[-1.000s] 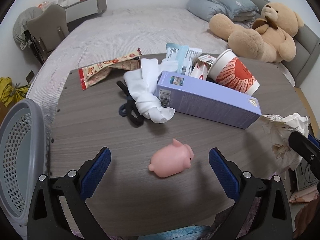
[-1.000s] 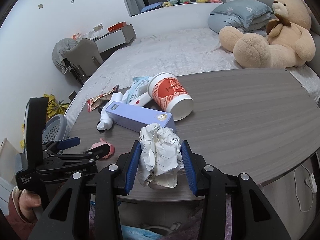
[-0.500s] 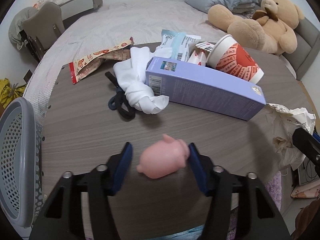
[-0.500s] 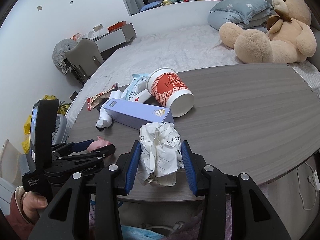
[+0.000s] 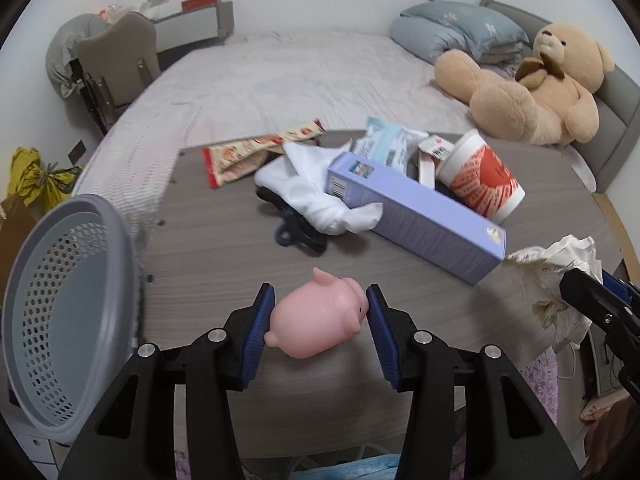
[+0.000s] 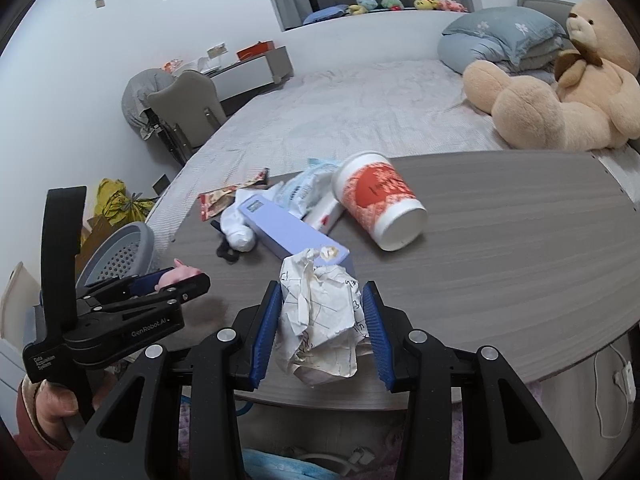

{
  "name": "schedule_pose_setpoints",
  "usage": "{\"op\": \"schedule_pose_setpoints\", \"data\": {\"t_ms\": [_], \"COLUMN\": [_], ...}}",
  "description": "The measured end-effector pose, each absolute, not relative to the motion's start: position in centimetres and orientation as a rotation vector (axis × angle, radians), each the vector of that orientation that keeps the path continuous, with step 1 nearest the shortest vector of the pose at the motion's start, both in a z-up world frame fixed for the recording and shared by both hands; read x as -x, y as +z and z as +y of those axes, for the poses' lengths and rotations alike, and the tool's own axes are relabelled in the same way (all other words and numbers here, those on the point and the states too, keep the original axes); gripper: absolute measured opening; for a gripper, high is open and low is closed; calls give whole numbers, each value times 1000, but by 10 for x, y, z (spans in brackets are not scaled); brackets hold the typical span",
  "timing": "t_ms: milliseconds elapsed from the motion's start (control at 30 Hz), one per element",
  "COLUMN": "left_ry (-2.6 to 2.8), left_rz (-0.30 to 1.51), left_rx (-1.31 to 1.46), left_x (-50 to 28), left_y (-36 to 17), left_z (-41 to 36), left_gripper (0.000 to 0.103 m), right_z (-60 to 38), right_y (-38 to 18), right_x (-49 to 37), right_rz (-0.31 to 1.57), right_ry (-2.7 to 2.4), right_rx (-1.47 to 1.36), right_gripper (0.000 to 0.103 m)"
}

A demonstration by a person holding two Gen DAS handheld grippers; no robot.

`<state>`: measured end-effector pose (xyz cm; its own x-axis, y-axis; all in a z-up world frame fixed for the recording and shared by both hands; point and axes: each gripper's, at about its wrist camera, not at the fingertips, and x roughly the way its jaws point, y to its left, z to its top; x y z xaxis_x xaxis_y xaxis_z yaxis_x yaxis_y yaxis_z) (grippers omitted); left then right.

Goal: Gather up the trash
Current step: 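Carry pig and paper over the grey basket and open both grippers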

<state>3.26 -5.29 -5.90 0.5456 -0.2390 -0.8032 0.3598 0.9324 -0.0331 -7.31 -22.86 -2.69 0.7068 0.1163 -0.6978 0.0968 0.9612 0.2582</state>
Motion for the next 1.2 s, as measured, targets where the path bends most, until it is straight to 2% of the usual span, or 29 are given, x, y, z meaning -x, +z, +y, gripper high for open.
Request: {"op": "schedule_pose_setpoints", "data": {"t_ms": [200,233,267,633,933,1200], "left_ry": [-268,-249,-227,-41,39,106], "left_rz": [873,865,859,862,853,860], "left_rx": [-105,-99,-95,-14,22,34], "left_x": [-33,-34,-35,-53,-54,-56], "left_y": [-42,-39,-37,-36,-40,-44], "left_z": [-9,0,9,99,144,176], "left_gripper": [46,46,46,46,46,46], "right_z": [-189,-181,-173,-81,-38,7], "right_y": [-15,-14,-13,-11,2,-7], "right_x": [50,46,40,-8,-29,-54], "right_rz": [779,778,781,818,804,828], "right_ry": [108,126,148,333,423,517], "right_rx": [-257,-249,-240,-154,-122,-91], "right_gripper": [41,33,30,30,30,30]}}
